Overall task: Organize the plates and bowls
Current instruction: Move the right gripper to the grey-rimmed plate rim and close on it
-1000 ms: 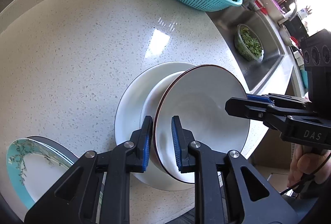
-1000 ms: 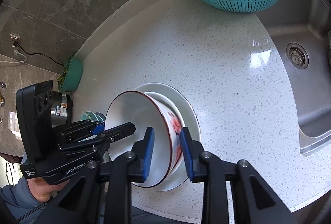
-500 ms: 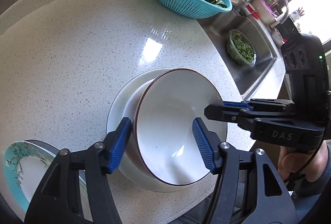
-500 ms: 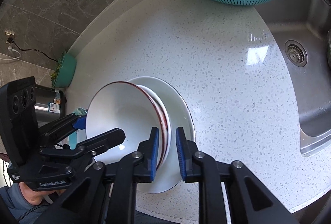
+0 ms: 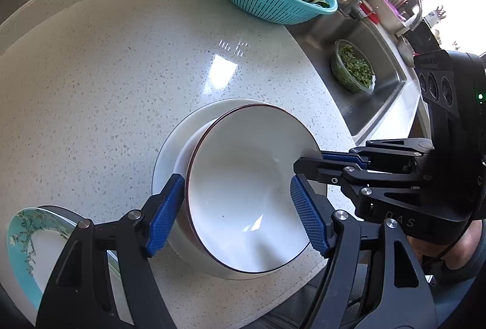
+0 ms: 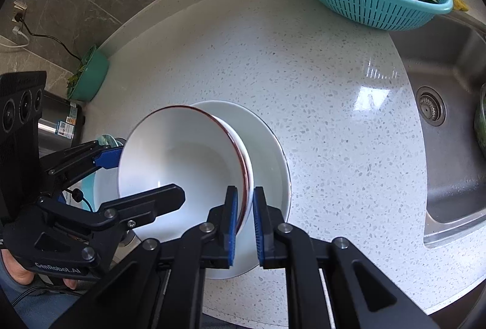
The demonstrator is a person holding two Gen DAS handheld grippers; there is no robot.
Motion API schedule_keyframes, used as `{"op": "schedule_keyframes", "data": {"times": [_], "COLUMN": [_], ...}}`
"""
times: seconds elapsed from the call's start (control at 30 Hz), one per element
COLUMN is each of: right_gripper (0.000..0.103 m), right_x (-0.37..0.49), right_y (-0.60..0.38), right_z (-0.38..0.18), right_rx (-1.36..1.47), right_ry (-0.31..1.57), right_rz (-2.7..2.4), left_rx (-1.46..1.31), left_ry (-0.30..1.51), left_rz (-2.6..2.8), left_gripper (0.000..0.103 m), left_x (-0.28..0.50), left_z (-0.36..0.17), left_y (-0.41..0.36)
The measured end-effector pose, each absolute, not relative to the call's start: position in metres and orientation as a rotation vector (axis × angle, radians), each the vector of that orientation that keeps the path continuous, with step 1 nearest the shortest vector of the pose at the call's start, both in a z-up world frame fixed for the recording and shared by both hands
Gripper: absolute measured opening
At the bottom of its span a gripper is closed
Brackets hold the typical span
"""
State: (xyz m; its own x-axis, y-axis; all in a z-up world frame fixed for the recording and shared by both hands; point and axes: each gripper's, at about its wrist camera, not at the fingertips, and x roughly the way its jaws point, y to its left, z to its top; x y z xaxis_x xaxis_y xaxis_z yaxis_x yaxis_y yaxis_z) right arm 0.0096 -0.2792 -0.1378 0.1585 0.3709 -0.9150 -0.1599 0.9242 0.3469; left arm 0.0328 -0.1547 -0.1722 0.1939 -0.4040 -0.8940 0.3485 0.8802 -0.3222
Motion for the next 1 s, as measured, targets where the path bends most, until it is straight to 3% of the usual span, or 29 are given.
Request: {"op": "schedule_keyframes", "data": {"times": [0.2,0.23,0.27,0.57,0.6,0.63,0.7,1.0], "right_gripper": [0.012,0.012,0.012,0.017,0.026,0.047,0.076,0.078], "right_x": [0.013,0.012,0.013,0.018,0.020,0.023,0.028,0.041], "right_y": [-0.278,-0.279,-0.279,-0.295,-0.299,-0.304,-0.312,-0.328], "right_z": [-0.135,-0.134,-0.134,-0.115,-0.108,-0.100,-0.088,-0.084], "right_rx": [0.177,0.171,0.163,0.238,0.249,0.255,0.241,0.252], "right_ry": [1.357,1.357,1.356,1.316,1.300,1.278,1.237,1.233], "right_rz": [0.401,0.401,0.406,0.516,0.539,0.564,0.572,0.536], "left_rx": [-0.157,-0.151,-0.155,-0.201,-0.211,-0.219,-0.228,-0.185], "left_ry": [1.272,1.267,1.253,1.210,1.205,1.199,1.193,1.121], "left_rz": [-0.532,-0.510,-0.489,-0.351,-0.333,-0.316,-0.274,-0.181], "left_gripper": [0.083,0.095,0.098,0.098,0.098,0.098,0.098,0.096], "left_x": [0.035,0.035,0.036,0.020,0.016,0.011,-0.001,-0.048], "left_z": [-0.169,-0.168,-0.165,-0.147,-0.146,-0.145,-0.145,-0.135], "left_y": [-0.141,-0.139,-0.135,-0.109,-0.105,-0.101,-0.093,-0.069]}}
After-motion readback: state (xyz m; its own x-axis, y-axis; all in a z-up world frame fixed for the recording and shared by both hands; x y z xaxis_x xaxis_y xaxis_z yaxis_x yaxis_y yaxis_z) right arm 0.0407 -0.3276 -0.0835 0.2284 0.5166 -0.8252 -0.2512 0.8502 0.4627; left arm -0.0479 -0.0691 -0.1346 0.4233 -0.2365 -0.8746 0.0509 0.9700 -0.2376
